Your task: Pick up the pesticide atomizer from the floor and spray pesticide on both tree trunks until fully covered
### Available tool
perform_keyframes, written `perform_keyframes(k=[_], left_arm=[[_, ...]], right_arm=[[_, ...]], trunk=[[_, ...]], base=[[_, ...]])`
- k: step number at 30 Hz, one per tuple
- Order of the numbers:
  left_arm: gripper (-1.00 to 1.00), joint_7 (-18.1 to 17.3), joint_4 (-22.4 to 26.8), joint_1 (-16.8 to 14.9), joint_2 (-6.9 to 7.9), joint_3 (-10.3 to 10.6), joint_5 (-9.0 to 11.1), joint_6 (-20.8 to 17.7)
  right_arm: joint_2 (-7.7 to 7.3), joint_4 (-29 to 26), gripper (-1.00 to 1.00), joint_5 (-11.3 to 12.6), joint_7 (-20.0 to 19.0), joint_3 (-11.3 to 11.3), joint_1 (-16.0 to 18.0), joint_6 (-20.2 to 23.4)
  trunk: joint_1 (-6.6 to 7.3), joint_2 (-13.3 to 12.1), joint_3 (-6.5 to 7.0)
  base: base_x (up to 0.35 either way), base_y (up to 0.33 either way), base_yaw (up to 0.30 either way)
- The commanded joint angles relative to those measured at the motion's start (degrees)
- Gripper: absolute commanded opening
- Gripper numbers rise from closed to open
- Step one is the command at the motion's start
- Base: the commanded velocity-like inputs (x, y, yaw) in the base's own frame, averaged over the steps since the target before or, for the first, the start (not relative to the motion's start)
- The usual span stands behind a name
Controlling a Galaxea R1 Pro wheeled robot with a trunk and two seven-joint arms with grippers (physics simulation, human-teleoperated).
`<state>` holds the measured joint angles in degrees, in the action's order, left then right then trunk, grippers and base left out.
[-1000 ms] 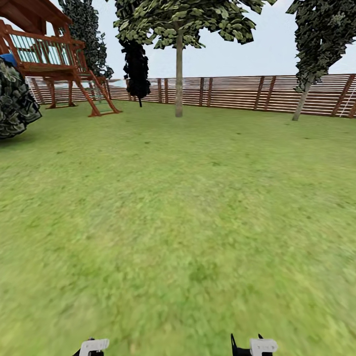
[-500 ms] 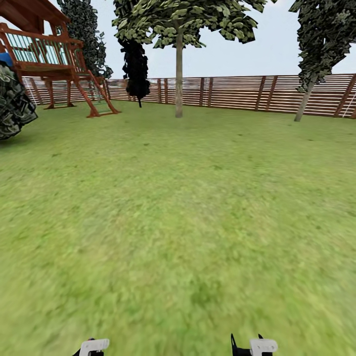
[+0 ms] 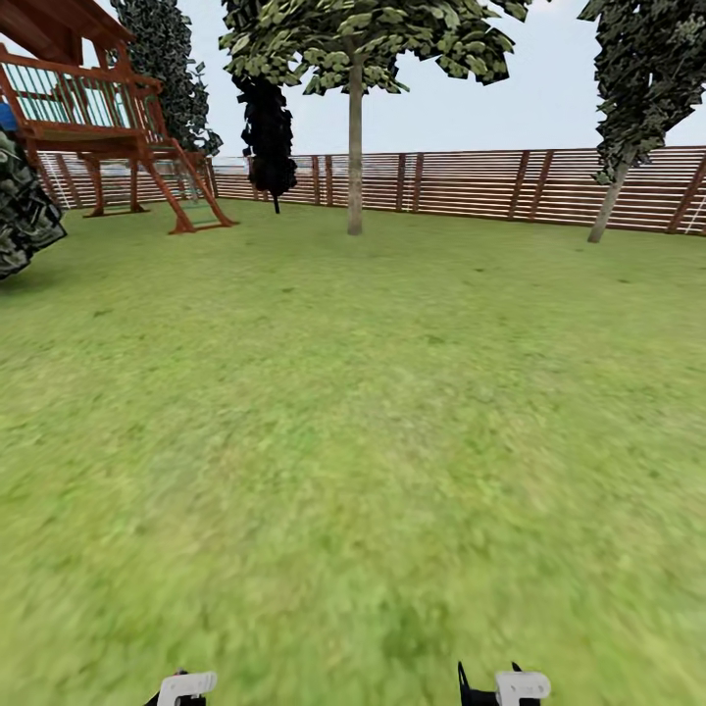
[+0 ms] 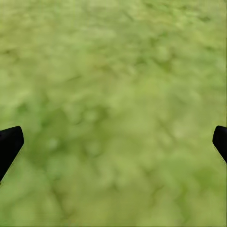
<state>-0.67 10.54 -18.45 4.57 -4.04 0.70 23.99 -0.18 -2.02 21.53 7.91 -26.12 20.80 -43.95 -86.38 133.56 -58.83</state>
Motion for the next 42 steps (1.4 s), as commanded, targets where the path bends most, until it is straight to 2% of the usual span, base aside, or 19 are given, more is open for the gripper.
perform_keyframes(k=[1,42], left_arm=[[-1.0,0.0,0.0,0.0,0.0,0.0,0.0,0.0],[-1.0,0.0,0.0,0.0,0.0,0.0,0.0,0.0]], right_arm=[[0.0,0.0,1.0,0.0,0.0,0.0,0.0,0.0],[0.0,0.0,1.0,-0.2,-0.1,-0.1,0.0,0.0]], trunk=[[0.0,0.0,0.0],[0.0,0.0,0.0]], base=[[0.338,0.0,0.0],[0.338,0.0,0.0]])
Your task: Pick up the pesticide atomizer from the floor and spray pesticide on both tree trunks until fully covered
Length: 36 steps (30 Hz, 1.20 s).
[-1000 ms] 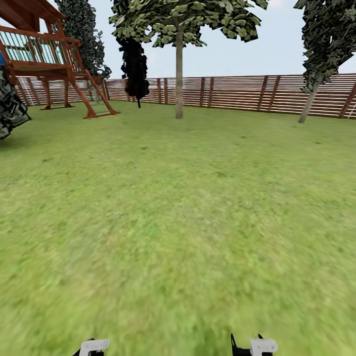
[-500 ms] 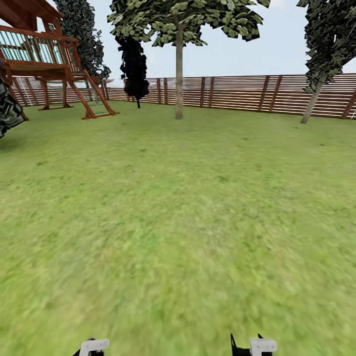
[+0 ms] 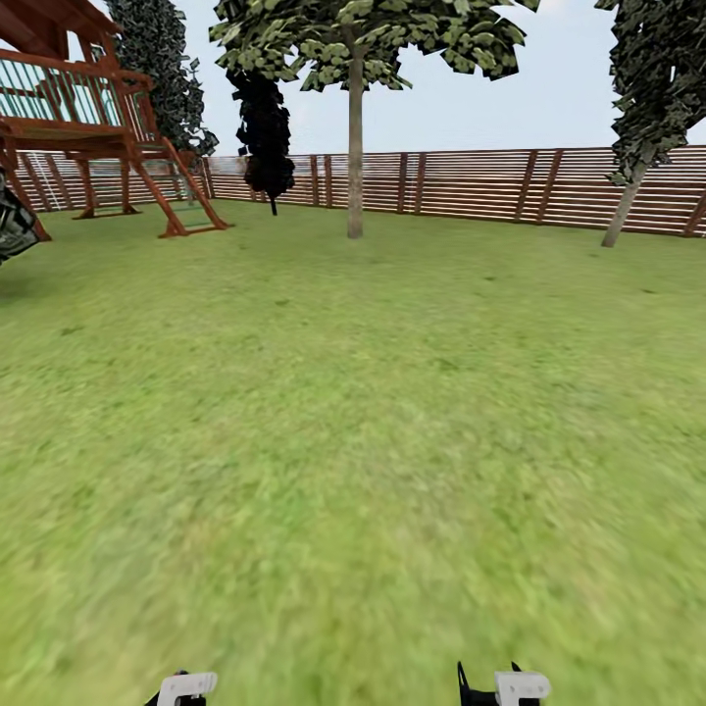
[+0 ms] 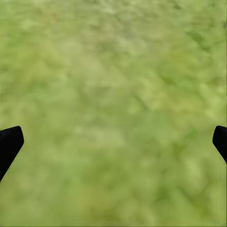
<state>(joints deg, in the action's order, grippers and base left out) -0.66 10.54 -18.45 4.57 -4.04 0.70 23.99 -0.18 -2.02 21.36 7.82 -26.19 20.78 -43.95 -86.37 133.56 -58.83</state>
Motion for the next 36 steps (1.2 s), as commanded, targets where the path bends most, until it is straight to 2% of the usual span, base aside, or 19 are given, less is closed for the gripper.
perform_keyframes(k=[1,36], left_arm=[[-1.0,0.0,0.0,0.0,0.0,0.0,0.0,0.0],[-1.0,0.0,0.0,0.0,0.0,0.0,0.0,0.0]], right_arm=[[0.0,0.0,1.0,0.0,0.0,0.0,0.0,0.0],[0.0,0.0,1.0,0.0,0.0,0.0,0.0,0.0]], trunk=[[0.0,0.0,0.0],[0.0,0.0,0.0]], base=[[0.339,0.0,0.0],[0.338,0.0,0.0]])
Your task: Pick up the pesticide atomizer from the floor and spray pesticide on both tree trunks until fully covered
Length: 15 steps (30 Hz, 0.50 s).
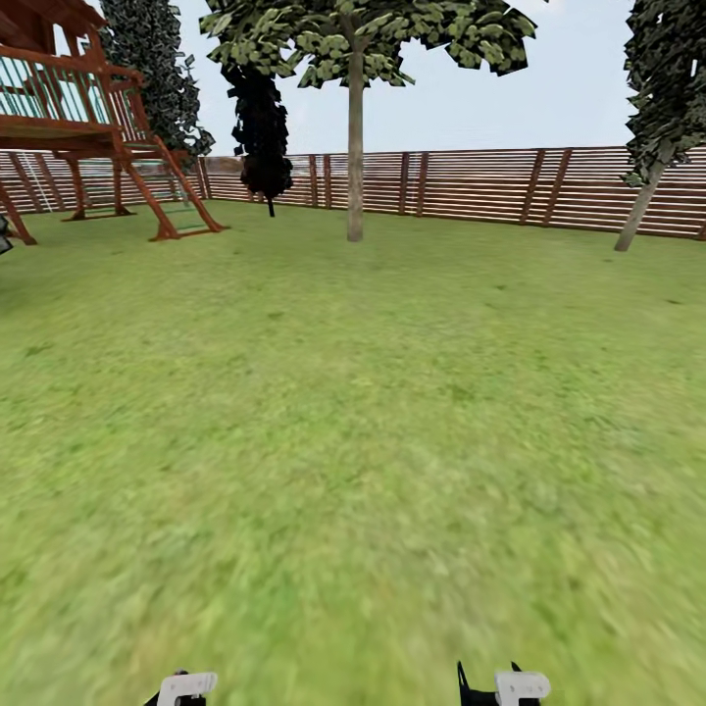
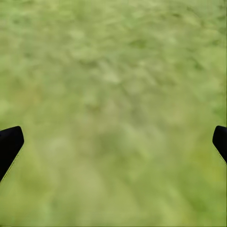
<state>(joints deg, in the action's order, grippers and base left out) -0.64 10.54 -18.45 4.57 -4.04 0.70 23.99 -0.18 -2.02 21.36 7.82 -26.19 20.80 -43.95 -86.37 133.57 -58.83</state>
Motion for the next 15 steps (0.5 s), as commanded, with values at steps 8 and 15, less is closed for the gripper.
perform_keyframes(k=[8,15], left_arm=[[-1.0,0.0,0.0,0.0,0.0,0.0,0.0,0.0],[-1.0,0.0,0.0,0.0,0.0,0.0,0.0,0.0]], right_arm=[[0.0,0.0,1.0,0.0,0.0,0.0,0.0,0.0],[0.0,0.0,1.0,0.0,0.0,0.0,0.0,0.0]], trunk=[[0.0,0.0,0.0],[0.0,0.0,0.0]], base=[[0.338,0.0,0.0],[0.338,0.0,0.0]])
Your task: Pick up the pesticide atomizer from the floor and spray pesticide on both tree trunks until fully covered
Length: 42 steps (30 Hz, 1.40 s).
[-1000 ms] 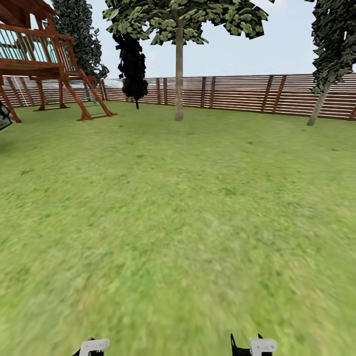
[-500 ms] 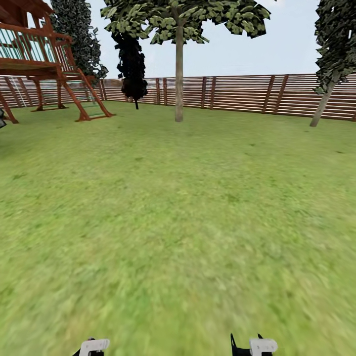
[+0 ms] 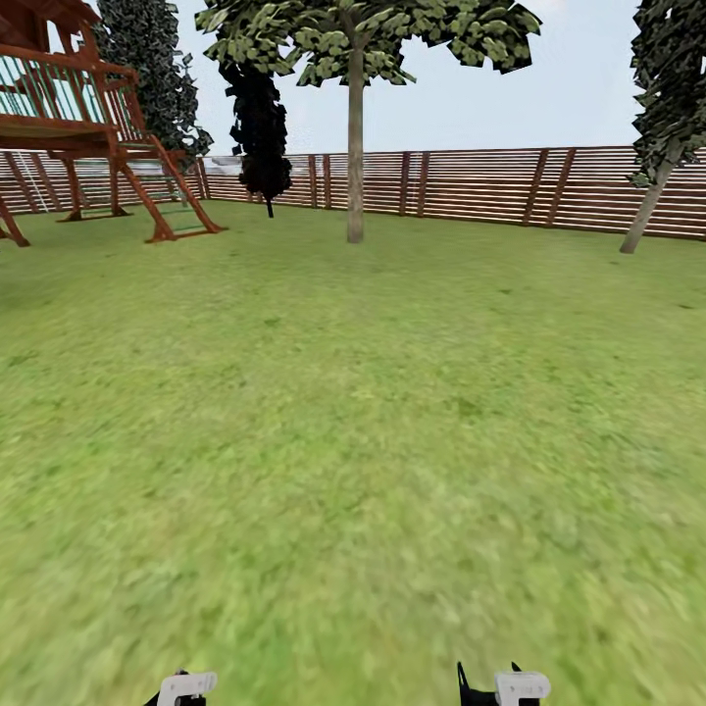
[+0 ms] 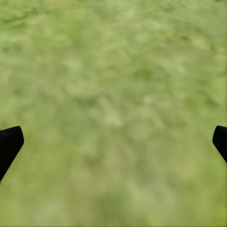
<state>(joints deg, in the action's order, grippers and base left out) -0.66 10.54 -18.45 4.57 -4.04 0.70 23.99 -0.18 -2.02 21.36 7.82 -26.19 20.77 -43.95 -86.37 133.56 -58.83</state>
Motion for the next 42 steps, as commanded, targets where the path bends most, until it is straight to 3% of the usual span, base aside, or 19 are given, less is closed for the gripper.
perform_keyframes(k=[1,42], left_arm=[[-1.0,0.0,0.0,0.0,0.0,0.0,0.0,0.0],[-1.0,0.0,0.0,0.0,0.0,0.0,0.0,0.0]], right_arm=[[0.0,0.0,1.0,0.0,0.0,0.0,0.0,0.0],[0.0,0.0,1.0,0.0,0.0,0.0,0.0,0.0]], trunk=[[0.0,0.0,0.0],[0.0,0.0,0.15]], base=[[0.338,0.0,0.0],[0.338,0.0,0.0]])
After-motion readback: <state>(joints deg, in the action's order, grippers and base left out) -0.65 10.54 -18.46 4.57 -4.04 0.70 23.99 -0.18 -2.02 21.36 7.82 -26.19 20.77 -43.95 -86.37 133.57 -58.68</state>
